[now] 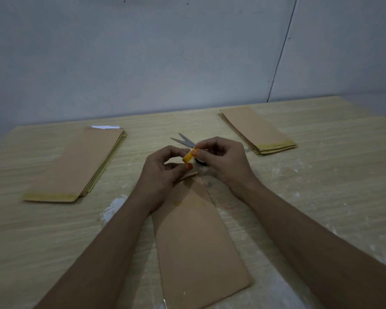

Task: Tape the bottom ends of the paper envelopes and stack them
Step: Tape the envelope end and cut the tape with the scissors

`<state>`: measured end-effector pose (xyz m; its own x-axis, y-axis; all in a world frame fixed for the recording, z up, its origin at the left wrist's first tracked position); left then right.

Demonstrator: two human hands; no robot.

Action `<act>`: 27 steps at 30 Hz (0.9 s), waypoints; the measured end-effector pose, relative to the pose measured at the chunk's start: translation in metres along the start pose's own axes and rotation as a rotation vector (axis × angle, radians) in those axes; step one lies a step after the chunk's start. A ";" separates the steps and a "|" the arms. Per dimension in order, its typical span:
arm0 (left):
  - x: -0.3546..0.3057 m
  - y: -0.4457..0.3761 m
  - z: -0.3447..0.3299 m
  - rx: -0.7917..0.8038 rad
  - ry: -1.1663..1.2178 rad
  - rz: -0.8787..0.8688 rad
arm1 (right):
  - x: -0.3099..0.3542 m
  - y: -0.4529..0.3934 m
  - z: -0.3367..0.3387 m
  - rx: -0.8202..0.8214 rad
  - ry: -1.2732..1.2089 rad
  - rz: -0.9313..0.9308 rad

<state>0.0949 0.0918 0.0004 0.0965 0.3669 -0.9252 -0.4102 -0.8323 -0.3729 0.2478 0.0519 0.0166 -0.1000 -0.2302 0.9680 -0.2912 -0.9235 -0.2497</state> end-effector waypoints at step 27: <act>-0.008 0.001 0.007 -0.114 0.057 -0.001 | -0.025 0.004 -0.011 -0.045 -0.101 -0.393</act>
<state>0.0873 0.0910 0.0077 0.1495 0.3462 -0.9262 -0.3044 -0.8751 -0.3762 0.2385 0.0570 -0.0085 0.1206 0.1064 0.9870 -0.3303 -0.9333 0.1409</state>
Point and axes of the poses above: each hand's wrist, its own y-axis away from the middle knuckle, its own z-axis out of the back of the hand, x = y × z, the point moved 9 cm from there along -y, towards the middle knuckle, and after that the axes turned 6 degrees about -z, right-handed, at the moved point
